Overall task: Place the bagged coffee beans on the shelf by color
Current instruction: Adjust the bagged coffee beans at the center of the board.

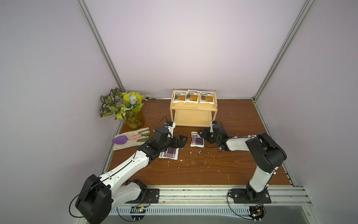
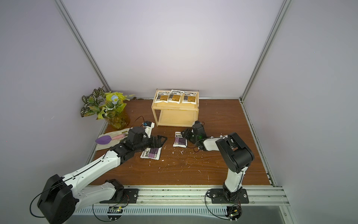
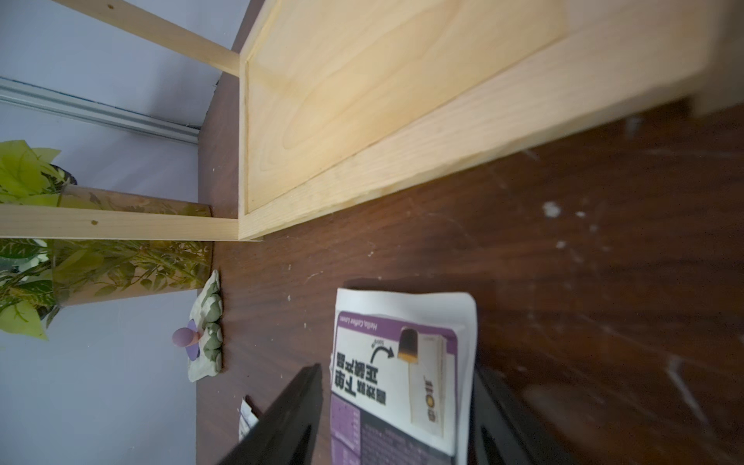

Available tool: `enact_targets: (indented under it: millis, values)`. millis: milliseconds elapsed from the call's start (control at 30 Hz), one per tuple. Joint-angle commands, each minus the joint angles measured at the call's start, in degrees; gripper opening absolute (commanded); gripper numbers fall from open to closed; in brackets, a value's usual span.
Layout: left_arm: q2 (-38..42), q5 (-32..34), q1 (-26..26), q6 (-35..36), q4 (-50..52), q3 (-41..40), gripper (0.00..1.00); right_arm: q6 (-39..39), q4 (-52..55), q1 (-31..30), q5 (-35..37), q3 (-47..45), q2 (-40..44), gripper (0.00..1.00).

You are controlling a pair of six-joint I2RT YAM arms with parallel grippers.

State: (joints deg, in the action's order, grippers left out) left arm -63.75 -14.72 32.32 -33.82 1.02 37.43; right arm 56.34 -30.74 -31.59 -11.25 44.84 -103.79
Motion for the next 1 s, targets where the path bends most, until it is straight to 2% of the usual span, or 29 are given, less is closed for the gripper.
enact_targets:
  millis: [0, 233, 500, 700, 967]
  values:
    - [1.0, 0.2, 0.5, 0.5, -1.1, -0.6, 1.00, -1.6, -0.8, -2.2, -2.5, 3.3, -2.2, 0.63]
    - [0.6, -0.1, 0.5, 0.6, -1.4, -0.7, 0.99, -4.7, 0.2, -5.7, -5.9, 6.3, -3.7, 0.63]
    - [-1.5, 0.3, 0.5, 1.3, -2.9, -0.6, 1.00, -4.3, 3.5, -5.8, -0.7, -1.7, 9.3, 0.64]
    - [-2.7, 0.1, 0.4, 1.0, -4.0, -0.4, 0.99, -2.2, 6.8, -7.3, -1.0, -8.0, 19.1, 0.64]
    - [-2.5, 2.0, 0.5, 0.1, -4.2, -0.2, 1.00, -0.5, 9.2, -13.4, -3.0, -11.0, 21.6, 0.64]
